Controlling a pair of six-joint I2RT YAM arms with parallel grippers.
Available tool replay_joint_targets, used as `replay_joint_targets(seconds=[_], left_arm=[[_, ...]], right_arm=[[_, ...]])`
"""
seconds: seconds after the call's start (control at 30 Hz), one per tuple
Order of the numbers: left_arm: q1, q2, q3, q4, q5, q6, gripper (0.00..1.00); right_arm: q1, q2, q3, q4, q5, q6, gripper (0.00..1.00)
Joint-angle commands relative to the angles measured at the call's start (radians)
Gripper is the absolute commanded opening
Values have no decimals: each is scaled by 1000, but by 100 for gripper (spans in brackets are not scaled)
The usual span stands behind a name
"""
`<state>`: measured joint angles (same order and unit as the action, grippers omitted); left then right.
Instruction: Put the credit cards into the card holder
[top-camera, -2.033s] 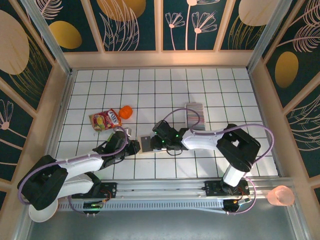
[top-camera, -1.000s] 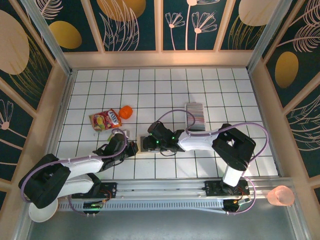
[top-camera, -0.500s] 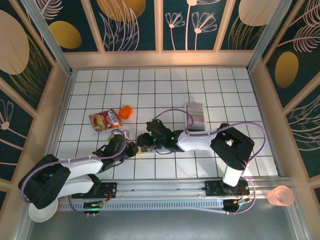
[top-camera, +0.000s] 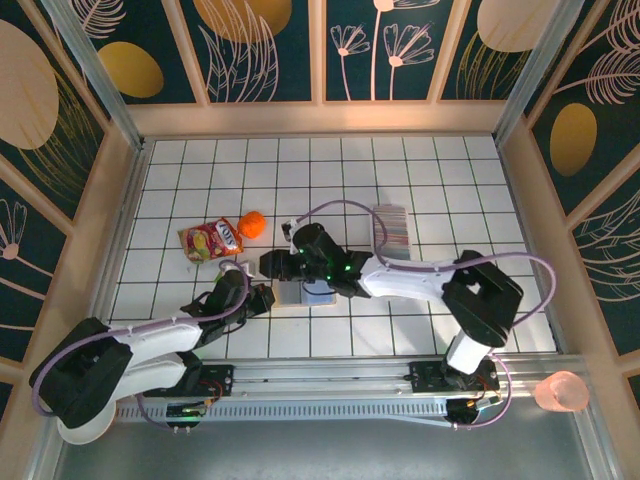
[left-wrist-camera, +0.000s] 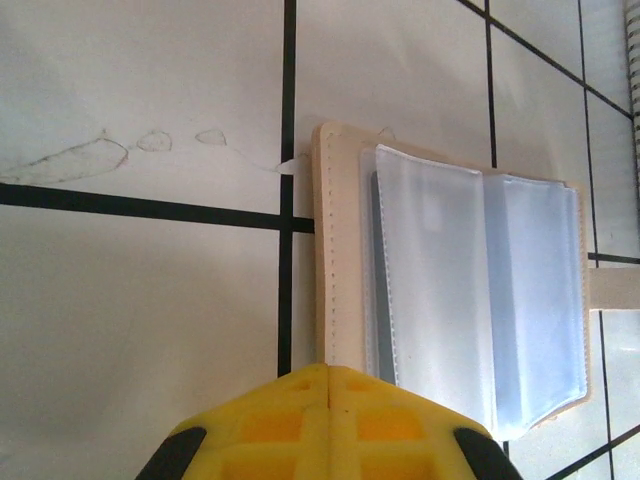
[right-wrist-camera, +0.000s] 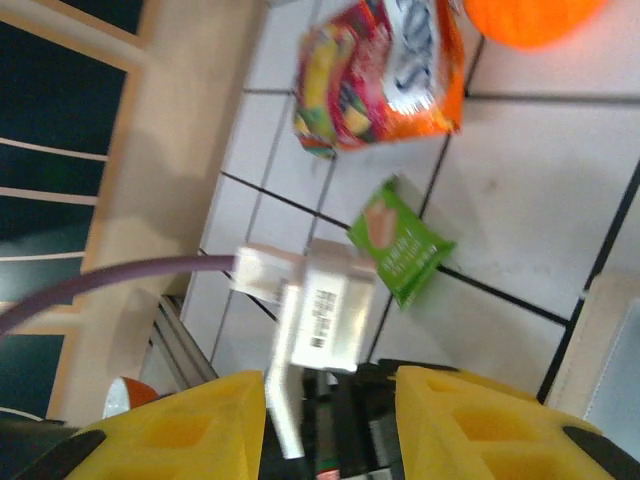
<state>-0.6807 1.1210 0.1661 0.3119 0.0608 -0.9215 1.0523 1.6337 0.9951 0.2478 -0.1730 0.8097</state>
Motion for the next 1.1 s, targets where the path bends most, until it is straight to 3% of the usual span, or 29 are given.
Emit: replay_joint_targets(seconds=[0.0,0.13,0.23,0.37,0.5,0.6,0.67,0.77,0.83,0.9,1.07], left_arm=[[-3,-41,-10,-40,-28,-4,6],[-2,-94,6,-90,-47,8,12],[-3,-135,23,-132,-69,24,17],[-2,-175,38,-170,-100,38,29],[-3,-194,43,-177,-107,52,39],[-3,-194,43,-170,-97,57,43],[-2,-193,44,-166,-93,60,46],[-3,-188,53,-165,-93,71,50],[-3,-182,57,-161,-89,75,53],[-2,-177,58,-148,-76,78,56],[-2,-173,59,-145,-76,99,62]], right_arm=[[-30,-129,19,-96,96,-159,39],[-89,-275,-7,-194,178,-356,38],[-131,-392,-26,-252,216,-607,38],[-161,-540,-102,-304,241,-1088,39],[-214,-650,-189,-462,166,-1597,44],[-307,-651,-179,-670,104,-1810,47],[-352,-634,-188,-769,123,-1923,50],[-378,-622,-252,-725,273,-2042,56],[-398,-600,-282,-677,329,-2080,74],[-423,-566,-294,-662,336,-2100,85],[-455,-476,-340,-575,397,-2148,88]])
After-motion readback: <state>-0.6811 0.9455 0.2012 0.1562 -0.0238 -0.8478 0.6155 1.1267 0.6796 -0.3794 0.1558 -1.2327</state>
